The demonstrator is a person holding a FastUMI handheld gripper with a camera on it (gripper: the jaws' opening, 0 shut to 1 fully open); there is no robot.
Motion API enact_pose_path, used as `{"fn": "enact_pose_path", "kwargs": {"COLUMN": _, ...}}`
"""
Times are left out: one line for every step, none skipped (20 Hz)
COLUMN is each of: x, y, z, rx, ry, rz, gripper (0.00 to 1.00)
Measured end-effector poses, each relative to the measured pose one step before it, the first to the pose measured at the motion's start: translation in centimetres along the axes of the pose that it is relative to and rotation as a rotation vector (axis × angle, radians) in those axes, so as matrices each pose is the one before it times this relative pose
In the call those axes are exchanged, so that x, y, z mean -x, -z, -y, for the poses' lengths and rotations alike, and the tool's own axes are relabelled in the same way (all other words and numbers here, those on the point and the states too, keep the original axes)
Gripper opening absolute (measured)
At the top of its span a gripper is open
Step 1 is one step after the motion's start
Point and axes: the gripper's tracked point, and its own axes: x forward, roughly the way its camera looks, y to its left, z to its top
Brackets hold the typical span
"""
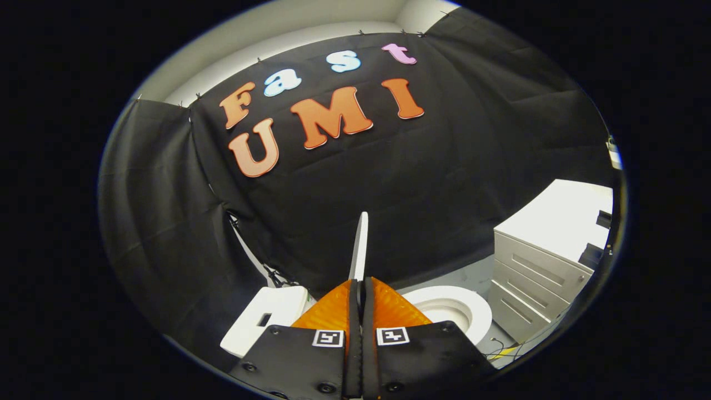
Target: Open the toilet lid.
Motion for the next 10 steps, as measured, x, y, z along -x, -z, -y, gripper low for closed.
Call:
{"fn": "enact_pose_path", "kwargs": {"x": 0.036, "y": -0.104, "z": -0.978, "rx": 0.01279, "ry": -0.0124, "rz": 0.00076, "gripper": 0.08}}
{"fn": "enact_pose_path", "kwargs": {"x": -0.101, "y": -0.078, "z": -0.985, "rx": 0.01136, "ry": -0.01124, "rz": 0.00126, "gripper": 0.08}}
{"fn": "enact_pose_path", "kwargs": {"x": 0.016, "y": -0.104, "z": -0.958, "rx": 0.0145, "ry": -0.00848, "rz": 0.00178, "gripper": 0.08}}
{"fn": "enact_pose_path", "kwargs": {"x": -0.089, "y": 0.01, "z": -0.782, "rx": 0.01856, "ry": -0.00434, "rz": 0.00137, "gripper": 0.08}}
{"fn": "enact_pose_path", "kwargs": {"x": -0.105, "y": -0.073, "z": -0.792, "rx": 0.01852, "ry": -0.00337, "rz": 0.00024, "gripper": 0.08}}
{"fn": "enact_pose_path", "kwargs": {"x": -0.005, "y": 0.026, "z": -0.702, "rx": 0.01306, "ry": -0.00407, "rz": 0.00004, "gripper": 0.08}}
{"fn": "enact_pose_path", "kwargs": {"x": 0.021, "y": 0.049, "z": -0.981, "rx": 0.00881, "ry": -0.00993, "rz": -0.00034, "gripper": 0.08}}
{"fn": "enact_pose_path", "kwargs": {"x": 0.049, "y": 0.013, "z": -0.892, "rx": 0.00616, "ry": -0.0096, "rz": -0.00031, "gripper": 0.08}}
{"fn": "enact_pose_path", "kwargs": {"x": -0.029, "y": -0.039, "z": -0.809, "rx": 0.00864, "ry": -0.00905, "rz": -0.00031, "gripper": 0.08}}
{"fn": "enact_pose_path", "kwargs": {"x": 0.026, "y": -0.042, "z": -0.699, "rx": 0.01145, "ry": -0.00581, "rz": 0.00047, "gripper": 0.08}}
